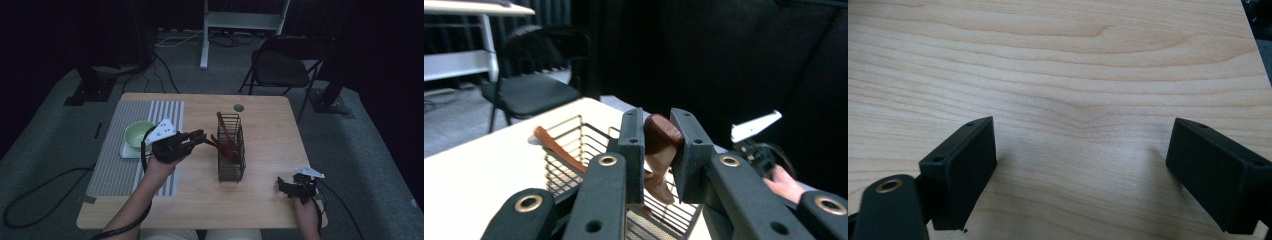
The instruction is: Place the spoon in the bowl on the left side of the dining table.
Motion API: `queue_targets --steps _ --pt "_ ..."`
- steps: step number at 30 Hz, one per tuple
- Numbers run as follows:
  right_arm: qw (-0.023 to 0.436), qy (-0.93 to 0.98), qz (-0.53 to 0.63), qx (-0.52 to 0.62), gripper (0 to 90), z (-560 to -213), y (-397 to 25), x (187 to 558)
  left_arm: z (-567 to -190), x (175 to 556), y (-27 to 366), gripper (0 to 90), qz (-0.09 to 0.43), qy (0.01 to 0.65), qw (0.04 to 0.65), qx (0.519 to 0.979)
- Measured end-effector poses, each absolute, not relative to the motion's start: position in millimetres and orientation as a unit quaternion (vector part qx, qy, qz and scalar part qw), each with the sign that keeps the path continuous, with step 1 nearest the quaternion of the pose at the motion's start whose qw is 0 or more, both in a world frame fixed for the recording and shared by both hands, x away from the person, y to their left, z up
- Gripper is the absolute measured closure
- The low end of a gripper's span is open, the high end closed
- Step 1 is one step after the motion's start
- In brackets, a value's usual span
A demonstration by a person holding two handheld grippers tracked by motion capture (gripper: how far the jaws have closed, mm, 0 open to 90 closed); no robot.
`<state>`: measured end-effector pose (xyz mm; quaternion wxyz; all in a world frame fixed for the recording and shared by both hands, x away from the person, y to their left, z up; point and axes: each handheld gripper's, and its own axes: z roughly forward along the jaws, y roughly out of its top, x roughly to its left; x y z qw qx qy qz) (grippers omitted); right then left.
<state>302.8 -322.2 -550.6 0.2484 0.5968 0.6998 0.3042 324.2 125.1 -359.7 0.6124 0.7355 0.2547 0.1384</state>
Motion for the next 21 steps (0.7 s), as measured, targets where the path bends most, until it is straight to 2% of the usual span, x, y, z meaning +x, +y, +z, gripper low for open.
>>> queue_targets --steps 12,21 --pt "0.248 0.7 0.304 0.597 12.0 -550.5 -322.2 302.8 -345.0 319.5 150.3 77.0 0.161 0.263 0.621 0.721" --pt "0.248 0.7 0.304 0.597 12.0 -550.6 -322.2 302.8 -347.4 317.7 174.1 77.1 0.176 0.285 0.614 0.715"
